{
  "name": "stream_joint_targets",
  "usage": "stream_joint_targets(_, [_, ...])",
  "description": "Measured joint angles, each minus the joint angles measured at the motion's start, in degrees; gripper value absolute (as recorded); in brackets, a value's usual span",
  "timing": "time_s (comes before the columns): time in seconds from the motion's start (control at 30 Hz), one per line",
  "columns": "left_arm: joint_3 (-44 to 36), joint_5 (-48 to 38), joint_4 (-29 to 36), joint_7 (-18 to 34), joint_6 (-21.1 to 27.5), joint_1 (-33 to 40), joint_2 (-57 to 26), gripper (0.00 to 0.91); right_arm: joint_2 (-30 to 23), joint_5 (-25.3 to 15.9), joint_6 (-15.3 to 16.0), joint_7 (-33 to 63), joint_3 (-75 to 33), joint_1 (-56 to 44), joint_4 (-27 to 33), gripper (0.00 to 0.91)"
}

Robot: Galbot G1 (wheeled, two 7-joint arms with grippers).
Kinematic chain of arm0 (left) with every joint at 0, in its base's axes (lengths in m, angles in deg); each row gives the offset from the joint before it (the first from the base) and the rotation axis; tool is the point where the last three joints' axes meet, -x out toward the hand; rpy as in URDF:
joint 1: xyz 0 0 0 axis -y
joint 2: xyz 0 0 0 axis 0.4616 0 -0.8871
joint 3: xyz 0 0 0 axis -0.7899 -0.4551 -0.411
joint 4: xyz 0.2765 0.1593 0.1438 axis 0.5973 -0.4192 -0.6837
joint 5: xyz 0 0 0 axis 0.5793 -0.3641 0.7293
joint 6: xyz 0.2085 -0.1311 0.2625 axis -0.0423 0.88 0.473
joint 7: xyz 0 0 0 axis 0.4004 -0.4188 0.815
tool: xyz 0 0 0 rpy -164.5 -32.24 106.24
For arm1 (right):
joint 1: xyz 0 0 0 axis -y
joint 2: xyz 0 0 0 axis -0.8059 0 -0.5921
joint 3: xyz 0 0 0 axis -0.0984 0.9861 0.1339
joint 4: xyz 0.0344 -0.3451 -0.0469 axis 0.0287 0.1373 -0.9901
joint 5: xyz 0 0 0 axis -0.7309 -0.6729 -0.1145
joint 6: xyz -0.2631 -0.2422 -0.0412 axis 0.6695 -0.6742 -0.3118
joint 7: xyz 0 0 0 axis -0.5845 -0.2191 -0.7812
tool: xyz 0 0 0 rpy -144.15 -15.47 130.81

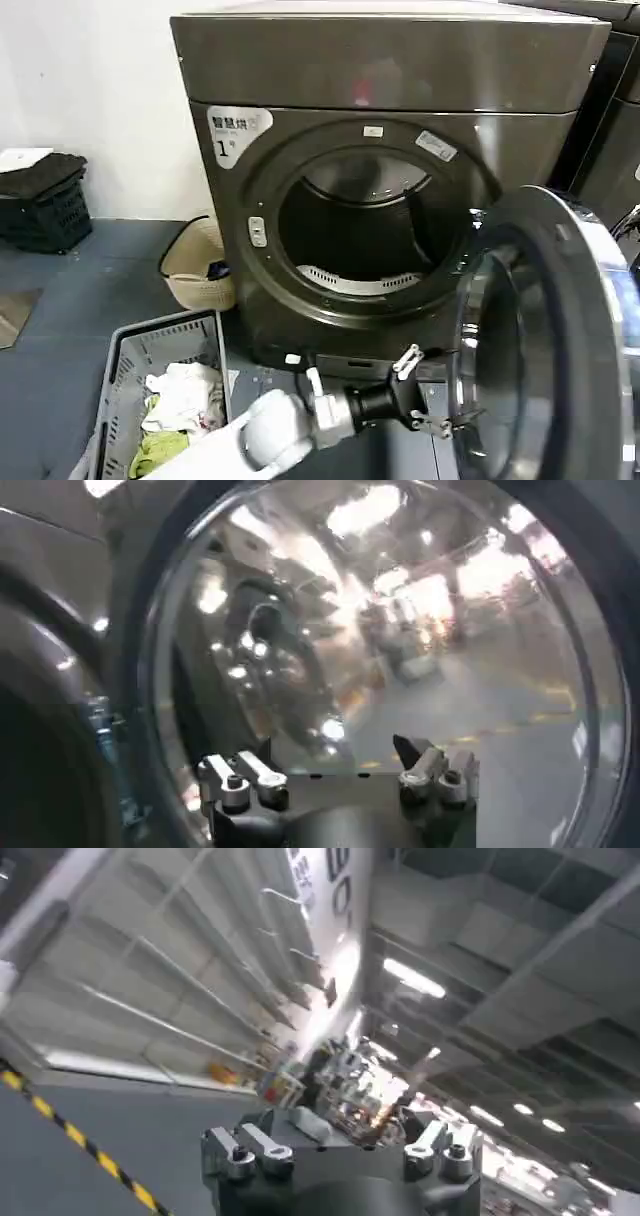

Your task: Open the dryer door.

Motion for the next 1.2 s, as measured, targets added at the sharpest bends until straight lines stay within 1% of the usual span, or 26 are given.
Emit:
stream_joint_targets(0.2, [-3.50, 0.53, -6.09, -0.01, 0.27, 3.79, 6.85, 0.907, -0.33, 1.42, -0.37, -0.65, -3.18, -0.49, 0.47, 0.907])
stream_joint_targets(0.57, [-6.94, 0.21, -17.26, -0.09, -0.35, 10.04, 16.27, 0.907, -2.44, 1.19, -1.65, -1.78, -5.24, -0.27, -1.13, 0.907])
stream_joint_targets(0.83, [-6.95, 0.26, -24.90, -0.10, -0.40, 13.21, 22.26, 0.907, -3.95, 0.70, -1.86, -2.25, -5.46, 0.68, -2.85, 0.907])
stream_joint_targets(1.07, [-6.91, 0.25, -29.24, -0.12, -0.60, 14.99, 25.88, 0.907, -4.08, 0.66, -2.00, -2.55, -5.69, 0.66, -3.00, 0.907])
stream_joint_targets(1.2, [-6.79, 0.23, -29.65, -0.17, -0.55, 15.08, 26.43, 0.907, -3.79, 0.75, -2.10, -2.56, -5.57, 0.67, -2.84, 0.907])
